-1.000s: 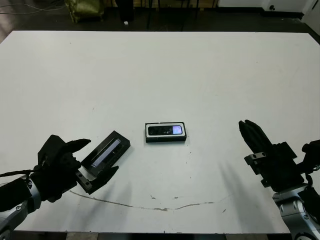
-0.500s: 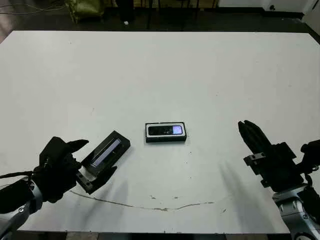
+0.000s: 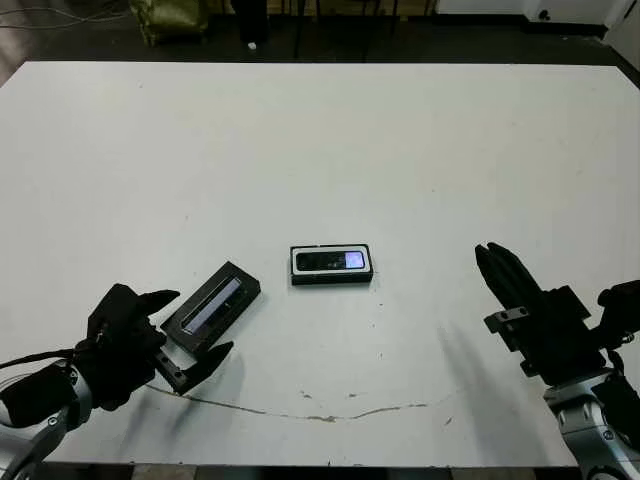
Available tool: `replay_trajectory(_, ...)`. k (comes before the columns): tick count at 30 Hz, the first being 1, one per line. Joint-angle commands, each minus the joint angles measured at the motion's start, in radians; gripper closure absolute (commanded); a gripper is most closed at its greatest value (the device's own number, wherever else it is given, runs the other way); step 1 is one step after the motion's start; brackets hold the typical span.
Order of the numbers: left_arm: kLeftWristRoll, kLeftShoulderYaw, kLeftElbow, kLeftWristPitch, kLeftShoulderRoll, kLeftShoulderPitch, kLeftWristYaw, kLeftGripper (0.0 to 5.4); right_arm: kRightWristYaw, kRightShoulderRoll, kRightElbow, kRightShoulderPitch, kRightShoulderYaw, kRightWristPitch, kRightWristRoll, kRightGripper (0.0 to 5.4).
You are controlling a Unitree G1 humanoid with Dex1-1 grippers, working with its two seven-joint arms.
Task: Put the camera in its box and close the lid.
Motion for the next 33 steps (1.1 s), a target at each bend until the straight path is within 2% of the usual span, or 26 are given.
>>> replay_trajectory(1, 0.009, -0.023, 0.046, 0.007, -0.006, -0.007, -0.001, 0.02, -0.006, -0.002, -0.007, 0.016, -0.005, 0.025, 0.021, 5.4)
replay_trajectory(3, -0.011, -0.028, 0.07, 0.02, -0.01, -0.019, -0.016, 0.02, -0.008, 0.0, -0.002, 0.016, -0.003, 0.023, 0.024, 5.4)
replay_trajectory(7, 0.015, -0.046, 0.094, -0.018, -0.001, -0.023, -0.024, 0.02, -0.006, -0.006, 0.004, 0.016, -0.004, 0.023, 0.022, 5.4)
replay_trajectory(9, -0.007, -0.035, 0.07, 0.027, -0.004, -0.023, -0.014, 0.02, 0.001, -0.005, 0.012, 0.016, -0.006, 0.019, 0.029, 5.4)
replay_trajectory(16, 0.009, -0.032, -0.033, 0.187, 0.037, -0.03, 0.051, 0.02, -0.005, -0.001, 0.007, 0.016, -0.004, 0.023, 0.036, 5.4)
replay_trajectory(19, 0.06, -0.05, -0.063, 0.181, 0.047, -0.018, 0.092, 0.11, -0.001, -0.005, 0.005, 0.017, -0.004, 0.023, 0.042, 5.4)
replay_trajectory(22, 0.102, -0.065, -0.046, 0.111, 0.041, -0.002, 0.093, 0.61, -0.005, 0.001, 0.006, 0.018, -0.003, 0.017, 0.04, 5.4)
replay_trajectory(24, 0.085, -0.052, -0.027, 0.098, 0.013, 0.005, 0.09, 1.09, -0.017, -0.003, 0.0, 0.02, 0.0, 0.025, 0.027, 5.4)
replay_trajectory(26, 0.06, -0.03, -0.076, 0.169, -0.009, 0.007, 0.122, 1.58, -0.019, -0.004, -0.002, 0.02, -0.001, 0.029, 0.032, 5.4)
replay_trajectory(30, 0.054, -0.018, -0.115, 0.179, -0.017, 0.01, 0.135, 2.58, -0.011, -0.004, 0.0, 0.02, -0.001, 0.022, 0.04, 5.4)
replay_trajectory(33, 0.053, -0.015, -0.12, 0.205, -0.017, 0.004, 0.141, 3.11, -0.009, -0.003, 0.004, 0.02, 0.0, 0.018, 0.039, 5.4)
